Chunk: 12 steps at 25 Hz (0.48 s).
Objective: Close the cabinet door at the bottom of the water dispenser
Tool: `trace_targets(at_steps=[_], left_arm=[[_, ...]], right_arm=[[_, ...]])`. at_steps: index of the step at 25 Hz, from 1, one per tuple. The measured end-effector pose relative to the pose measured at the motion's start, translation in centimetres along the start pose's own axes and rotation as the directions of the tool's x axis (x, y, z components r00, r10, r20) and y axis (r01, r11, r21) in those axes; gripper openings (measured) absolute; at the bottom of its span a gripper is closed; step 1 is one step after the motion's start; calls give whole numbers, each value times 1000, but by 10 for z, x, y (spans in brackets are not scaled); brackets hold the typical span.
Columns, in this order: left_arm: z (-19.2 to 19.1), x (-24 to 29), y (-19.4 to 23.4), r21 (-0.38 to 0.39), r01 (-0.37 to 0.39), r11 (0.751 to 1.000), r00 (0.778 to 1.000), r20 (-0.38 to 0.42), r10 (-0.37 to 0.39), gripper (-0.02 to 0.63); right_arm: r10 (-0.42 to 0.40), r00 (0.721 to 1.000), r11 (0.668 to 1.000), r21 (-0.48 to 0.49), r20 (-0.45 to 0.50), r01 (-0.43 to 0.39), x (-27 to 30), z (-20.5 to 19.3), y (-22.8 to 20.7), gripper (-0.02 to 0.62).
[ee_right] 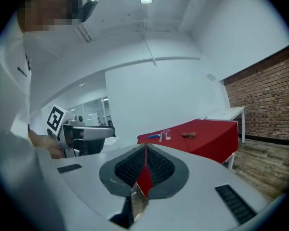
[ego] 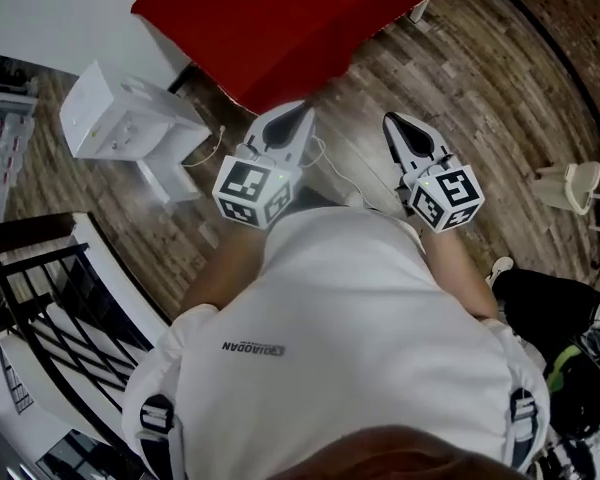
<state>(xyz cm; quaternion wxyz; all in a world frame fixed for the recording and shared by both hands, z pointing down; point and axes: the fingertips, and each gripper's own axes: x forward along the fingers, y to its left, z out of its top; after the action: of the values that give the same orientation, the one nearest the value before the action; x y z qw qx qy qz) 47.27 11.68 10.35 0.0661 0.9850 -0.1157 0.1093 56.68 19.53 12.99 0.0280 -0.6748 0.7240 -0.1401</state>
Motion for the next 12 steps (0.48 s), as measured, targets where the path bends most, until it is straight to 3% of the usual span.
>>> trace_targets(at_steps=[12], left_arm=[[-3,-62,39,-44,-174,984,984,31,176,-5]], right_arm=[[156,987,987,-22,-40,-157,39,-2,51,23]])
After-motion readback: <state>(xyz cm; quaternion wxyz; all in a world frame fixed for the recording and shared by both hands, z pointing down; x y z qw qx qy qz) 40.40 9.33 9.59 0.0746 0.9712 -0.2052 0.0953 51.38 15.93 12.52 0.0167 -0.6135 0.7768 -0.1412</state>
